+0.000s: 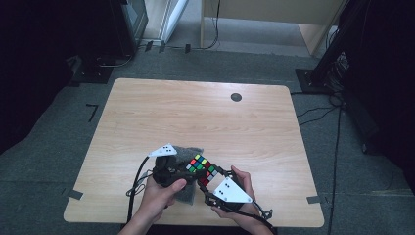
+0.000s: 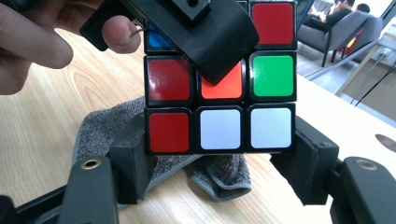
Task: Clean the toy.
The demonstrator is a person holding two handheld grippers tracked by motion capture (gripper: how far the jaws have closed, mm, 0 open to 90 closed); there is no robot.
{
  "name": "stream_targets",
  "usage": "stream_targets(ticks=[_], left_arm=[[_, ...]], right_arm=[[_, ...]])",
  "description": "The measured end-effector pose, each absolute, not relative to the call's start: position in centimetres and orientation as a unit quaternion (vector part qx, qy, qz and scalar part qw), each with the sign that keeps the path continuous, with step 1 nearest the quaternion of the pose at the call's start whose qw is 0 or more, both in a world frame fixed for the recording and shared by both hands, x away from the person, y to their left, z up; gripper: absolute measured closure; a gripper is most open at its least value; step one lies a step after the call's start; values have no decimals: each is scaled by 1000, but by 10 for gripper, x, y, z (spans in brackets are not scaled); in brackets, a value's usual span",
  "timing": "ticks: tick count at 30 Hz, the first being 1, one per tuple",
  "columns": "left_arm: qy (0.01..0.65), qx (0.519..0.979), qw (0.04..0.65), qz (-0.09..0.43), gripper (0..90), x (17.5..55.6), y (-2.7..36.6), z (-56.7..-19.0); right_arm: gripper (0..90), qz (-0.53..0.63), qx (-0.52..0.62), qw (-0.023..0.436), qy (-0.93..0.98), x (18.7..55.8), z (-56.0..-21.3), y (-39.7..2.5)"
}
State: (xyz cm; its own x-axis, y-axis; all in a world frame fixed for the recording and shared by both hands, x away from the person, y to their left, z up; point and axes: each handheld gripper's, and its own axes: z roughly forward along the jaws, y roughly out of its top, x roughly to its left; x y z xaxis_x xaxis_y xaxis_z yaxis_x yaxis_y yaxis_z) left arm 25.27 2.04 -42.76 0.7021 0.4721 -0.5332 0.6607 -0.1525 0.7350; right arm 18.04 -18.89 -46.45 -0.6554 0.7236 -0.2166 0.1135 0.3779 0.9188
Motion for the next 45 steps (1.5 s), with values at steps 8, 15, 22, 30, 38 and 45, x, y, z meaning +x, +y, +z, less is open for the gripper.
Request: stream_targets(ticks=[8,15,22,30,38,45], left_arm=[[371,766,517,-88,299,252,15,-429],[366,766,520,-98,341,254,20,-429],[372,743,551,-78,343,257,38,-426],[302,724,619,-25,342,258,67,-427],[247,747,613,69,342,252,80,-436],[237,766,591,92,343,252,92,-446]], right_arm=[[348,488,263,322,767,178,-463,-186],[346,485,258,332,766,177,-464,-183],[310,488,267,310,771,180,-465,-185],[336,503,286,294,761,184,-463,-188],[395,504,295,260,769,189,-466,-189],[323,494,313,217,782,206,-470,-178]])
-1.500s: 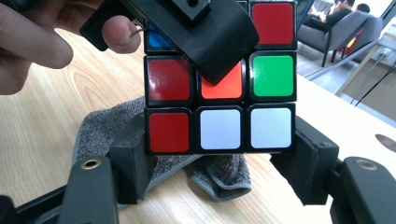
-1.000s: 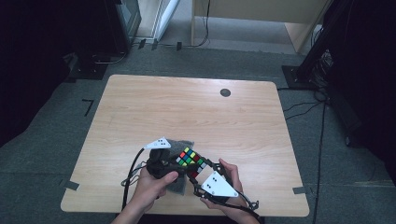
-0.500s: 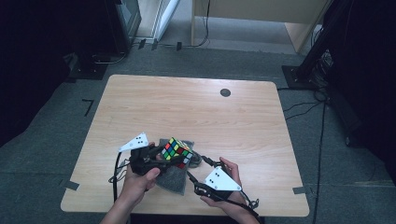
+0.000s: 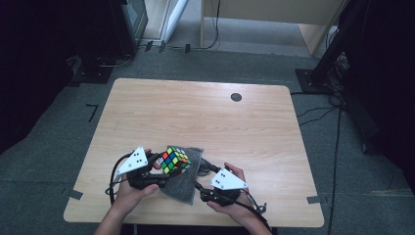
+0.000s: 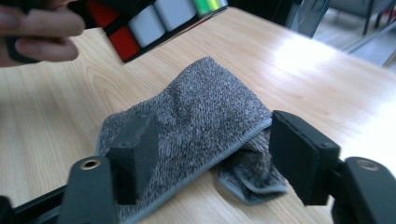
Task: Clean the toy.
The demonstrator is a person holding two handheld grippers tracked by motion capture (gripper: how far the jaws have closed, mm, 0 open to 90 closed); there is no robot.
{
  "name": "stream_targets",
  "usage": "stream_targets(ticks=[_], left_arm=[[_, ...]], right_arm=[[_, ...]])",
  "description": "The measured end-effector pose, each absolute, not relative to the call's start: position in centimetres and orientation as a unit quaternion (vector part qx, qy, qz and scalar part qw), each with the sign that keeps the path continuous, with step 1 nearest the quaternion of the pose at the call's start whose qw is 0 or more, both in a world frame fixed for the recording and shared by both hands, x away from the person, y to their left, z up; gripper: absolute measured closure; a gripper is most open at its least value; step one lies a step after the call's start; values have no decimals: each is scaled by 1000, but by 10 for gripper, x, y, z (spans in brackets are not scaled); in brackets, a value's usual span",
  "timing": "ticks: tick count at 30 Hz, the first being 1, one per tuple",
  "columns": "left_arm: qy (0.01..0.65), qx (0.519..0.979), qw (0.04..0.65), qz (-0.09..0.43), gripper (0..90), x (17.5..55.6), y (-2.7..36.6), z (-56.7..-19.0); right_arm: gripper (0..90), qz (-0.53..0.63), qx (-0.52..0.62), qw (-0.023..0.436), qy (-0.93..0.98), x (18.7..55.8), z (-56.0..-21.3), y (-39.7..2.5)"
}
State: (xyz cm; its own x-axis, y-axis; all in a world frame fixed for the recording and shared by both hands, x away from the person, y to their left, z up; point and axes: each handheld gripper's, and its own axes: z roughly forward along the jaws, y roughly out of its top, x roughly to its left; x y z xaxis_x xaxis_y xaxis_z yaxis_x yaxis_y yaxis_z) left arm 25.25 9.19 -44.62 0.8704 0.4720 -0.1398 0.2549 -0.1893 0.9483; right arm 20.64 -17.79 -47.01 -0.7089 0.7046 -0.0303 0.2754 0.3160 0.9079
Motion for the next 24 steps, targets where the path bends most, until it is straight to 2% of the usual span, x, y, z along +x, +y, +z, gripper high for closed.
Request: stream_targets(ticks=[1,5,8,11,15,18,21,22,23,24], left_arm=[[232,772,583,96,343,254,95,-451],[236,774,578,106,343,258,100,-456],[246,762,593,81,343,261,108,-456],[259,755,598,74,343,265,117,-456],[265,756,595,66,343,265,121,-457],[269,761,585,76,341,263,119,-456],[254,766,584,87,341,261,115,-455],[254,766,584,87,342,261,115,-455],[256,765,584,93,342,262,115,-456],[257,763,585,95,342,262,115,-456]], right_arm=[[309,485,326,200,787,219,-473,-170],[306,476,346,193,785,242,-480,-151],[307,477,354,169,786,256,-486,-140],[269,463,357,154,797,267,-493,-128],[213,428,356,159,815,274,-506,-117],[216,415,348,163,825,275,-512,-113],[309,393,328,182,840,272,-518,-110],[309,393,328,182,840,272,-518,-110],[398,390,325,189,841,271,-518,-112],[444,388,328,191,840,271,-518,-113]])
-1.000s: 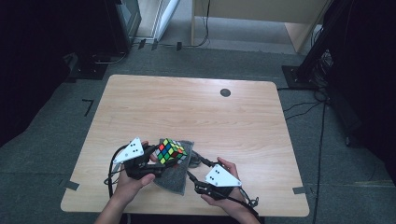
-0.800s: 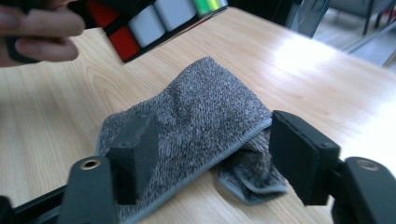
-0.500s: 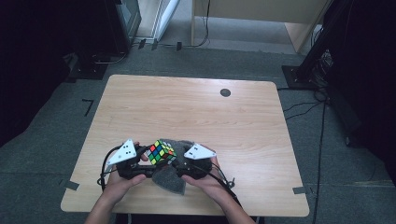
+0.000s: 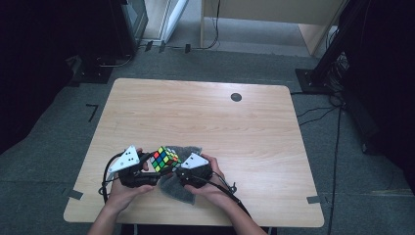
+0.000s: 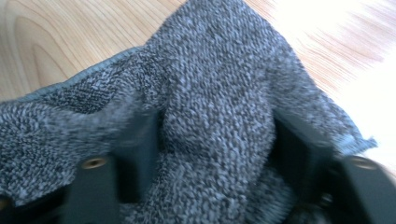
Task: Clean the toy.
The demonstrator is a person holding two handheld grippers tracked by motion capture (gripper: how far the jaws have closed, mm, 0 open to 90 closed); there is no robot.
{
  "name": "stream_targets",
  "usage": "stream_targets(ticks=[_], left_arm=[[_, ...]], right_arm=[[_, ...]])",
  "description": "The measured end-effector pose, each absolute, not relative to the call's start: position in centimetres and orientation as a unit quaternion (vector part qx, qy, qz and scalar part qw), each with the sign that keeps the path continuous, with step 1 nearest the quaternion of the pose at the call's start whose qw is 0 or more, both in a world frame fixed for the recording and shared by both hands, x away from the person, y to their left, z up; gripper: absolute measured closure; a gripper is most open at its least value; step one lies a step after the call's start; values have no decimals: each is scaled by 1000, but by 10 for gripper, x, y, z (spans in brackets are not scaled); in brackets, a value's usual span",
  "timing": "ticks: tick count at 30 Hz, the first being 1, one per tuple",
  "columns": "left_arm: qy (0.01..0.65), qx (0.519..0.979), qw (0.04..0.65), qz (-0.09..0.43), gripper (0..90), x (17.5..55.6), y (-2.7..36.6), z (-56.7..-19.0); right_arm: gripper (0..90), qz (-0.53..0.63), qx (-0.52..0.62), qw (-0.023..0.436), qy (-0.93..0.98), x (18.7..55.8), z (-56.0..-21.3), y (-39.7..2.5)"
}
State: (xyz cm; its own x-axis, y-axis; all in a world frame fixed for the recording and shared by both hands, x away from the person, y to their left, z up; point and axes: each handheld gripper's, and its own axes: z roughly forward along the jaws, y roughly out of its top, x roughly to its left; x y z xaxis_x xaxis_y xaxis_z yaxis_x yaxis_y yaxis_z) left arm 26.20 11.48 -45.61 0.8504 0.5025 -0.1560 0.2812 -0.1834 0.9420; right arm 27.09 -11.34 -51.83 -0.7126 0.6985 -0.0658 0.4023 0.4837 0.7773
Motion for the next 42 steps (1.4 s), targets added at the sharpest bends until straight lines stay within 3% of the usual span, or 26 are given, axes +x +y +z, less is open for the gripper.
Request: stream_targets(ticks=[1,2,3,8,17,23,29,38,42], left_arm=[[256,763,586,95,342,262,115,-456],[256,763,586,95,342,262,115,-456],[254,763,586,95,342,262,115,-456],[244,775,576,94,343,261,111,-455],[190,806,551,103,343,257,77,-454],[163,804,560,113,343,256,56,-452],[148,813,552,109,344,250,53,-456],[164,786,589,88,344,256,67,-456],[169,795,575,92,344,256,65,-461]], right_arm=[[527,386,327,196,840,271,-518,-115],[527,386,327,196,840,271,-518,-115],[655,381,333,207,837,270,-518,-121],[749,373,347,207,835,266,-509,-142],[752,504,339,206,768,237,-452,-203],[751,566,318,194,736,219,-428,-213],[755,581,319,160,731,217,-433,-205],[754,540,361,144,747,228,-460,-202],[754,548,348,173,740,221,-448,-197]])
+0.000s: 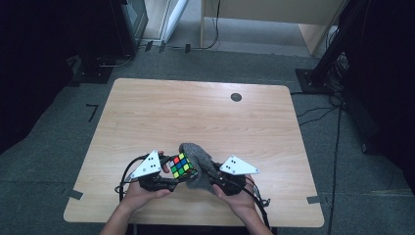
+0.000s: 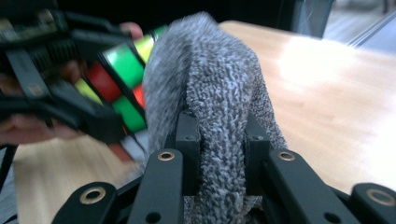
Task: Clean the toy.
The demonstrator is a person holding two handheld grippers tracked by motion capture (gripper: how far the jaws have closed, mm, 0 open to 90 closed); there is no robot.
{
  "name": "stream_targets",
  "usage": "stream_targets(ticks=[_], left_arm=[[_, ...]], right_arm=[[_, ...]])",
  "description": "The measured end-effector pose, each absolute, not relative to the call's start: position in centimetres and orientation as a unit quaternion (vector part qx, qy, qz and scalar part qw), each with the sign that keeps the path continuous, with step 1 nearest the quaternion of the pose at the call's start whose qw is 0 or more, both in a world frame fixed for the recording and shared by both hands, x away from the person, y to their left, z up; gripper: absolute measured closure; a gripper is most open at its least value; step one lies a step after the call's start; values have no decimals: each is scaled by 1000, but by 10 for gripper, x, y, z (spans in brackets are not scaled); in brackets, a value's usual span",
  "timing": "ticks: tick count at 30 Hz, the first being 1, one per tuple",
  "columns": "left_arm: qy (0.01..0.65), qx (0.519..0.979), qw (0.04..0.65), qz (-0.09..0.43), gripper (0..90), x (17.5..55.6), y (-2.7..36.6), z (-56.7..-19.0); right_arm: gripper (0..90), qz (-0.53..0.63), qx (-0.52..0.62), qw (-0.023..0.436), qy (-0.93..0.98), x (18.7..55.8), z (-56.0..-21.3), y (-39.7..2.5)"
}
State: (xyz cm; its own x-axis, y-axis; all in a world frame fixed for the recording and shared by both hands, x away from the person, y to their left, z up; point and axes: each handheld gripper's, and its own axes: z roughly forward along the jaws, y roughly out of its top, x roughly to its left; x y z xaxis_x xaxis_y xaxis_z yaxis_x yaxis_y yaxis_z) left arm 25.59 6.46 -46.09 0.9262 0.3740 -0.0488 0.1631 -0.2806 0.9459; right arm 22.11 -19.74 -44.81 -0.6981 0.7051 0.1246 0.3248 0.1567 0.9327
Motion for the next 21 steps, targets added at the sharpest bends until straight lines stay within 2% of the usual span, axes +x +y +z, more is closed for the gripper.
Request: stream_targets(ticks=[4,7,15,21], left_arm=[[156,819,542,110,344,251,52,-465],[155,816,543,122,344,248,47,-462],[166,799,566,117,344,249,55,-456],[161,811,548,129,344,247,48,-460]], right_arm=[[753,588,333,158,720,217,-436,-202],[751,578,325,177,727,213,-432,-197],[750,553,362,156,734,225,-446,-206],[751,570,314,185,736,212,-428,-196]])
